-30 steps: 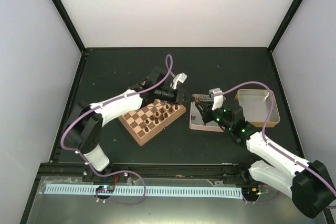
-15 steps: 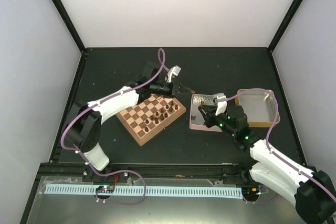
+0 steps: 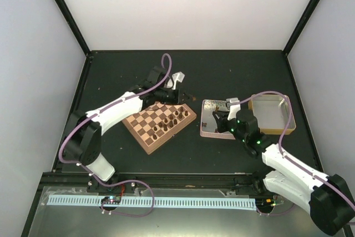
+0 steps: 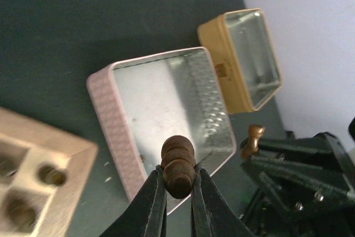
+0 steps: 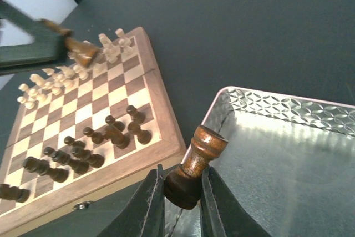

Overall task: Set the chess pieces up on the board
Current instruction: Place the chess piece on the chessboard.

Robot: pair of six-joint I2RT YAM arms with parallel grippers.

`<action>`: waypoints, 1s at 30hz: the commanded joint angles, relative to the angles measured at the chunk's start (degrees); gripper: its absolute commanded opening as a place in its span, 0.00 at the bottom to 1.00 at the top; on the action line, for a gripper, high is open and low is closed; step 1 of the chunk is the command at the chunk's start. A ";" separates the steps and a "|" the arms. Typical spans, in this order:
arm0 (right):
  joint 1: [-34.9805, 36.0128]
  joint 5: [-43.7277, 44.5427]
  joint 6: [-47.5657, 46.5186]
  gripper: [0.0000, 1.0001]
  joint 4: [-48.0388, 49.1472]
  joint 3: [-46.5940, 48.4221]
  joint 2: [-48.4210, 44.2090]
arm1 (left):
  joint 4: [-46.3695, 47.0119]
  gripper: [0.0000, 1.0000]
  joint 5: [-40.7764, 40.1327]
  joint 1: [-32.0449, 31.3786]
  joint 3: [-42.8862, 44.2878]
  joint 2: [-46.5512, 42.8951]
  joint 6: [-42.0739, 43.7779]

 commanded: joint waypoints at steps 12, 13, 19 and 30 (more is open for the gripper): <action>0.08 6.09 3.17 0.09 -2.28 5.23 11.35 | -32.35 0.02 -32.50 -0.29 -12.36 -26.88 10.44; 0.07 5.89 3.18 0.09 -2.15 5.36 11.92 | -33.59 0.02 -33.14 -0.32 -12.86 -27.90 10.27; 0.08 5.58 3.25 0.09 -1.71 6.18 14.47 | -35.73 0.01 -32.38 -2.94 -15.75 -29.73 11.85; 0.07 6.07 3.39 0.09 -1.80 6.24 15.96 | -32.49 0.02 -37.01 -8.52 -17.96 -22.48 12.13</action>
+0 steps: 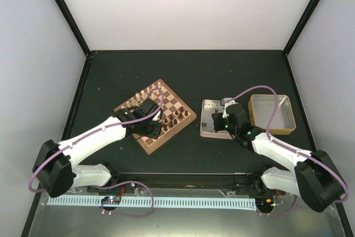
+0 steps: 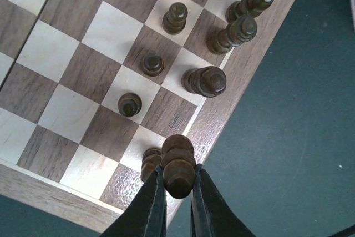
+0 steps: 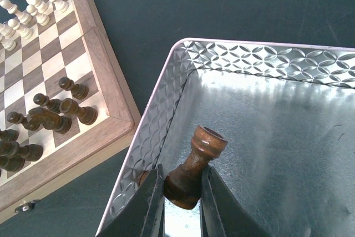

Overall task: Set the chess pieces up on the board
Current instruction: Place the chess piece on the chessboard.

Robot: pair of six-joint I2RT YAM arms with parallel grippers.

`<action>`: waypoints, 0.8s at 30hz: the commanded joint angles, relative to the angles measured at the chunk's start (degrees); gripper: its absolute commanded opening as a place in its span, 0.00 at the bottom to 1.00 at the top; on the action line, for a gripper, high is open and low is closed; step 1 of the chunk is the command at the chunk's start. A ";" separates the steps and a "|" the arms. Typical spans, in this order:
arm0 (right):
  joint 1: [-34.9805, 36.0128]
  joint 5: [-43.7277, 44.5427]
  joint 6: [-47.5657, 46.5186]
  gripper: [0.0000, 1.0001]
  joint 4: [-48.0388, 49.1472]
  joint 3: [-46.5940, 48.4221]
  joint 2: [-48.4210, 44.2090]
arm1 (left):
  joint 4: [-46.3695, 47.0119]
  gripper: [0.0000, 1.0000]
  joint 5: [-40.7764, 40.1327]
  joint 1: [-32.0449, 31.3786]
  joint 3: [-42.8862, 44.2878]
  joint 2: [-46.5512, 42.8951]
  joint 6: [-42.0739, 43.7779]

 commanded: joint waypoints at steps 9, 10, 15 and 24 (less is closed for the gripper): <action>0.08 1.44 0.11 0.09 0.43 1.86 0.77 | 3.29 0.01 -1.59 -2.26 0.50 7.34 2.76; 0.07 1.47 0.11 0.09 0.41 1.78 0.74 | 3.21 0.02 -1.58 -2.29 0.67 7.76 2.95; 0.07 1.53 0.21 0.09 0.45 1.86 0.74 | 2.89 0.02 -2.23 -2.53 1.13 9.61 3.55; 0.10 1.47 0.40 0.09 0.56 1.95 0.80 | 0.79 0.03 -4.10 -2.80 2.96 7.60 2.59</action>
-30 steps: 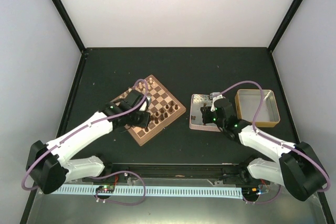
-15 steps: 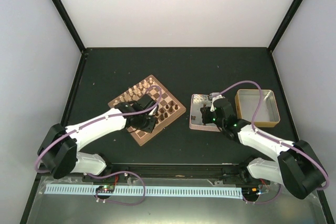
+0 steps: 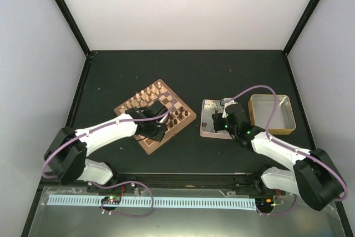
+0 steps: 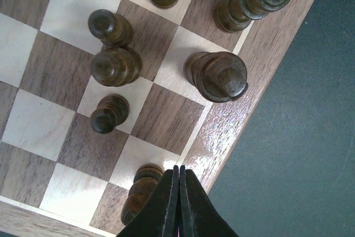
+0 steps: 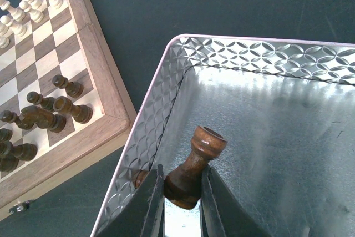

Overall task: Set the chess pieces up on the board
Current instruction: Place the chess piece on the chessboard.

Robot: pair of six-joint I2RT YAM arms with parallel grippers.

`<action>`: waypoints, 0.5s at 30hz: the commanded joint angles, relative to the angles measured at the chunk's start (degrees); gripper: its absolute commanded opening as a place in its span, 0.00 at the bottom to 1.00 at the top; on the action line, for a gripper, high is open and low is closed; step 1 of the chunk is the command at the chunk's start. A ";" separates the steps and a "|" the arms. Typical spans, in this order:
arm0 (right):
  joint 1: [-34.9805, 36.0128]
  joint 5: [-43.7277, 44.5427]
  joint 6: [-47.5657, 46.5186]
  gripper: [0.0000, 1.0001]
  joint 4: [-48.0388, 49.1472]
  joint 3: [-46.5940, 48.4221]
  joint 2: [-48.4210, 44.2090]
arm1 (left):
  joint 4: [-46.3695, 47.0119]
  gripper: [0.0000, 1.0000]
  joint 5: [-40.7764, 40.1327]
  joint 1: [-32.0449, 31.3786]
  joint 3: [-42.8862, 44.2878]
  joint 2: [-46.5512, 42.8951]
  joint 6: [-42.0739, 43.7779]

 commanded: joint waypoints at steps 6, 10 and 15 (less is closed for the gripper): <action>0.09 0.91 0.58 0.09 0.71 1.56 -0.09 | -0.71 0.08 -3.76 -0.31 4.90 -7.12 -2.27; 0.08 0.81 0.65 0.09 0.75 1.38 -0.31 | -0.08 0.21 -5.87 0.03 5.51 -9.10 -3.57; 0.07 0.80 0.68 0.09 0.83 1.07 -0.54 | 0.30 0.34 -6.35 0.53 6.37 -7.11 -3.47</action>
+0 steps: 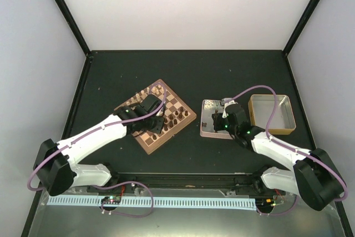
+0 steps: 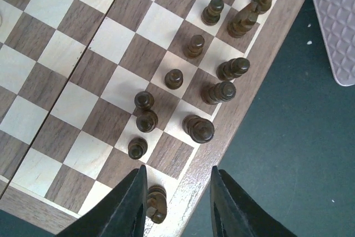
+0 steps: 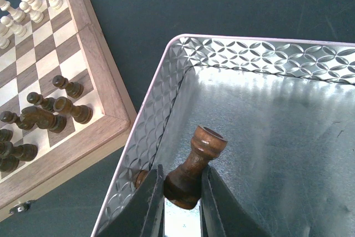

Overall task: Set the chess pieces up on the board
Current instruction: Place the chess piece on the chessboard.

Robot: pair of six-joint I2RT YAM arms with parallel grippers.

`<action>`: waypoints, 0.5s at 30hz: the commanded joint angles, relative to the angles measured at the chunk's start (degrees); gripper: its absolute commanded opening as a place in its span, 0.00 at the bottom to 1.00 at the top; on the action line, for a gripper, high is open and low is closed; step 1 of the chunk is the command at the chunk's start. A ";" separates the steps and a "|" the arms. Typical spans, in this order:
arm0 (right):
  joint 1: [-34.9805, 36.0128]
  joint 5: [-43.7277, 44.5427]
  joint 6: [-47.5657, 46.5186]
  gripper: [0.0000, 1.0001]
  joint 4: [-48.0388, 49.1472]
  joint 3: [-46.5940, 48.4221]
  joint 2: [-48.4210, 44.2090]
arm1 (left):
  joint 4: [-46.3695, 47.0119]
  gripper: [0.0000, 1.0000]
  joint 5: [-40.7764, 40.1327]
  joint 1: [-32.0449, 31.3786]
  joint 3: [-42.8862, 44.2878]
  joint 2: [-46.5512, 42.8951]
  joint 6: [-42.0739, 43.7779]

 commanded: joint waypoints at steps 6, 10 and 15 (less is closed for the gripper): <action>0.07 0.63 0.62 0.09 0.95 0.81 -0.68 | -0.13 0.35 -2.73 1.95 4.81 7.22 -0.60; 0.07 0.76 0.66 0.09 0.95 0.58 -1.07 | 0.50 0.29 -2.26 3.45 5.54 9.72 -0.48; 0.07 0.87 0.64 0.09 0.91 0.50 -1.07 | 1.22 0.25 -0.62 4.59 6.00 11.87 0.02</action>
